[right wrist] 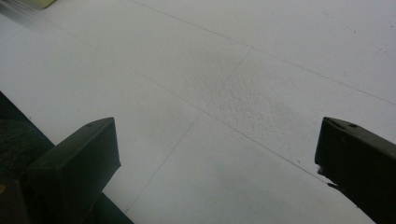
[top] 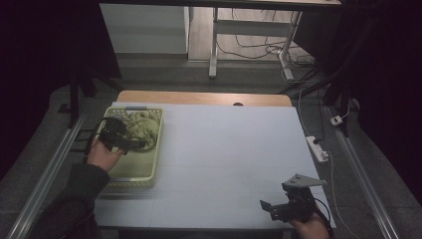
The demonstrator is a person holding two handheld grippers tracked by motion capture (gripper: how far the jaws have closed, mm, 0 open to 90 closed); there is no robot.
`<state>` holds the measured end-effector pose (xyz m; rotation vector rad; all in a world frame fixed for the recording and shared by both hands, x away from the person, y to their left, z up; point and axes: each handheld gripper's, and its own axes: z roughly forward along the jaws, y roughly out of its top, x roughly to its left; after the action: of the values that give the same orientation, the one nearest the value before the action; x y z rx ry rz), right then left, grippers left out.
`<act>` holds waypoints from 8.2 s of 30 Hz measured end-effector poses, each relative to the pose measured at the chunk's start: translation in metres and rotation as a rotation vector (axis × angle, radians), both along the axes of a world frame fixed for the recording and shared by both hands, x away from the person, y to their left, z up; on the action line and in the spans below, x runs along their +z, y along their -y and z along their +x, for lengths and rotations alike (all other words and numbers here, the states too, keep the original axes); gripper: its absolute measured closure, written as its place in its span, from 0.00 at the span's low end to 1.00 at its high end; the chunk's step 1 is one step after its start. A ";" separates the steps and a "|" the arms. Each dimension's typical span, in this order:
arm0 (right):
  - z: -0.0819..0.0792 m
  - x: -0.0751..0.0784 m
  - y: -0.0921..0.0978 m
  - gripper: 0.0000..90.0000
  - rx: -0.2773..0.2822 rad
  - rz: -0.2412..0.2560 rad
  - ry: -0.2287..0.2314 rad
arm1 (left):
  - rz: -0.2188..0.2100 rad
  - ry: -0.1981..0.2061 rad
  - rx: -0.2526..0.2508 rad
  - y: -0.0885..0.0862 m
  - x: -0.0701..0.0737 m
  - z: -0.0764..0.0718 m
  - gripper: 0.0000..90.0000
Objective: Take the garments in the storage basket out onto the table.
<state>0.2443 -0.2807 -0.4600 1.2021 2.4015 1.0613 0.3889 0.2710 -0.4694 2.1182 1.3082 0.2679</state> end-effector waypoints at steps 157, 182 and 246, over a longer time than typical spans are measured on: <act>-0.001 0.000 0.000 0.00 0.021 -0.003 -0.004 | 0.025 0.022 -0.377 0.221 0.062 0.023 0.54; -0.001 0.000 -0.001 0.00 0.029 -0.010 -0.001 | 0.032 -0.068 -0.326 0.229 -0.020 0.033 0.44; -0.001 0.000 -0.002 0.00 0.029 -0.018 0.005 | -0.094 0.082 -0.389 0.207 0.002 0.000 0.00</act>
<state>0.2430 -0.2790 -0.4601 1.1601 2.4269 1.0473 0.3889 0.0642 -0.4675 2.2014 0.8221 0.1237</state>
